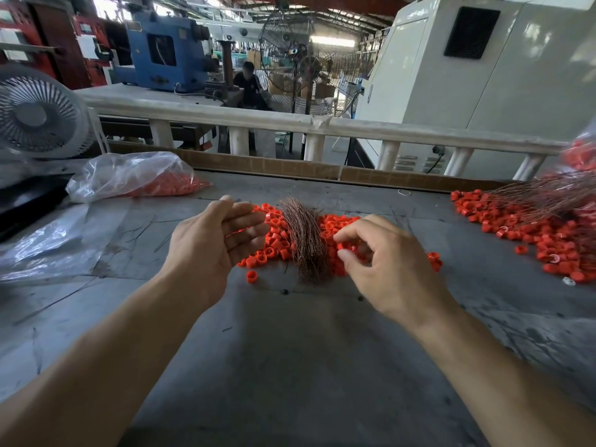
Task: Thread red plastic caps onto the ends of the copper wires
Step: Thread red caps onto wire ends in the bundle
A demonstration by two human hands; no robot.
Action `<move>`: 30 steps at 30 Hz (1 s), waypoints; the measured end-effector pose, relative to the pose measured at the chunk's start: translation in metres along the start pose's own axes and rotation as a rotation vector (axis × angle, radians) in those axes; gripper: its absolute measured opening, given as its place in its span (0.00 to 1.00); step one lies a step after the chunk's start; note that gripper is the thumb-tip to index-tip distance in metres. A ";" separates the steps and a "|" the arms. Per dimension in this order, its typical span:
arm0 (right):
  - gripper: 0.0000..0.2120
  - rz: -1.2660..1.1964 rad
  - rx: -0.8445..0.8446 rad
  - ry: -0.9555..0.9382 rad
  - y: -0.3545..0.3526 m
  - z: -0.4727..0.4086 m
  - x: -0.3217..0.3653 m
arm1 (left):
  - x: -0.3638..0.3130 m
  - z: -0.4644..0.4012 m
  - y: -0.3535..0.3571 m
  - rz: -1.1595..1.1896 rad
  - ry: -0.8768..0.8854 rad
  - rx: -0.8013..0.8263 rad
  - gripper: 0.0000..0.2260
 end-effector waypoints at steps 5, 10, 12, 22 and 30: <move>0.05 0.114 -0.197 0.245 -0.020 -0.009 -0.039 | -0.008 0.002 -0.003 -0.383 0.155 0.004 0.11; 0.05 0.183 -0.108 0.627 -0.034 -0.008 -0.086 | -0.006 -0.001 -0.005 -0.986 0.408 -0.021 0.08; 0.05 0.219 -0.086 0.695 -0.036 -0.007 -0.094 | -0.004 -0.001 -0.005 -1.147 0.458 -0.031 0.08; 0.05 0.334 -0.017 0.662 -0.038 -0.007 -0.088 | -0.007 -0.004 -0.010 -1.442 0.495 0.034 0.09; 0.03 0.057 0.070 0.232 -0.008 -0.004 -0.026 | -0.005 0.003 -0.005 -1.487 0.502 0.095 0.10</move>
Point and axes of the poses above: each hand's wrist, its own z-axis away from the middle knuckle, its own y-axis out of the palm, x = y × z, the point moved 2 cm from there along -z, towards the middle knuckle, and after that the axes turned 7 degrees about -x, right-handed, at the moved point
